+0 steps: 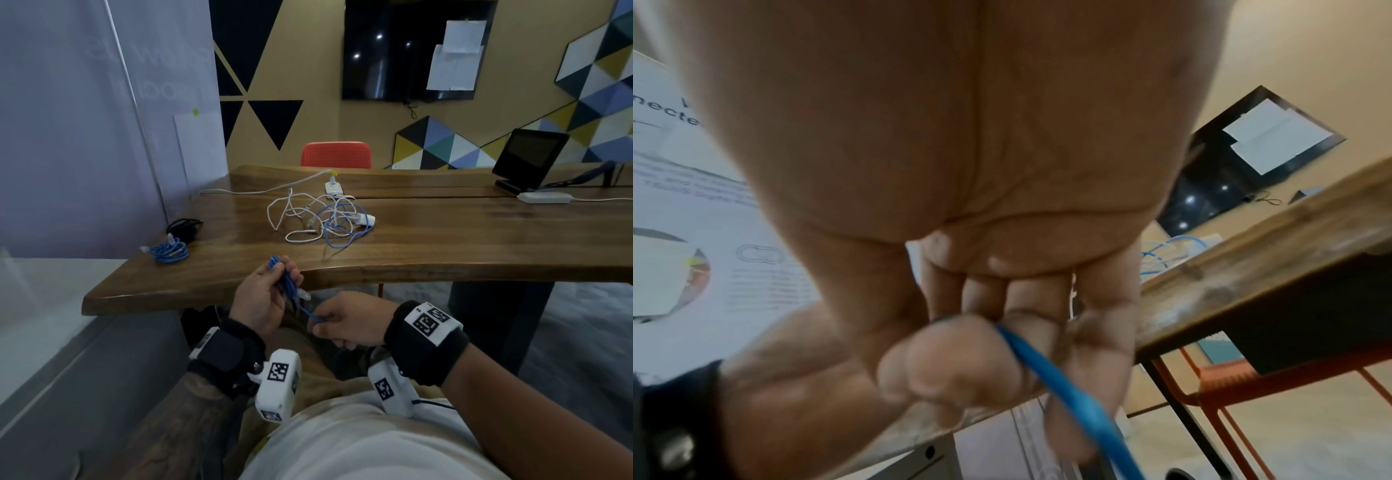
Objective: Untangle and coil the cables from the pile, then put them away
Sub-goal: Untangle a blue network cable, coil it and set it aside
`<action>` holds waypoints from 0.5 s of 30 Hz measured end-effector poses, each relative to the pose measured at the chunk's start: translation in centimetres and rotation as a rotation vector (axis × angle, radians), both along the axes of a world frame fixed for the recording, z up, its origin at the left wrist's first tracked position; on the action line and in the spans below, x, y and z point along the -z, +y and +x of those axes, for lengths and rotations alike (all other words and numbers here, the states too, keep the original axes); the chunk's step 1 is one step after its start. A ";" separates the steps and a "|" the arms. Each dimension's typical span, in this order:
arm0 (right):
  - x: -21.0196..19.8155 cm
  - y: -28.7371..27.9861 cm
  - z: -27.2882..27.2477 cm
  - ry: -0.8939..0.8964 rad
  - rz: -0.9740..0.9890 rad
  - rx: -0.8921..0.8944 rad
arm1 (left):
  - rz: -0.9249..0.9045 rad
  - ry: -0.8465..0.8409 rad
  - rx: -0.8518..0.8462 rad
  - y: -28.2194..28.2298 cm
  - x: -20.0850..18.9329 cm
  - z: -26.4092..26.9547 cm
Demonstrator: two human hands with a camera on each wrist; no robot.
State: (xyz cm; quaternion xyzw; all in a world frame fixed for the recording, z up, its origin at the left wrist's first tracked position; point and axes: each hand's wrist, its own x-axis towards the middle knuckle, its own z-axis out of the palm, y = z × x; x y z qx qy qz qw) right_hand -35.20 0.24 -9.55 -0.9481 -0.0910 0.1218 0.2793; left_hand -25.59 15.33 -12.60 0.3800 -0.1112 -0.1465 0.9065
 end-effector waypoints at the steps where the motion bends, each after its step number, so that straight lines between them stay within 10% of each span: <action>1: -0.1 0.0 0.0 -0.037 -0.008 -0.003 | 0.071 -0.054 -0.042 -0.2 0.5 0.1; 8: -0.4 -0.7 -0.1 -0.470 0.132 0.009 | 0.667 -0.614 -0.113 -0.6 2.1 -0.8; 15: -0.7 -2.4 0.4 -0.701 0.211 0.098 | 0.588 -0.493 0.273 -0.6 0.0 -2.4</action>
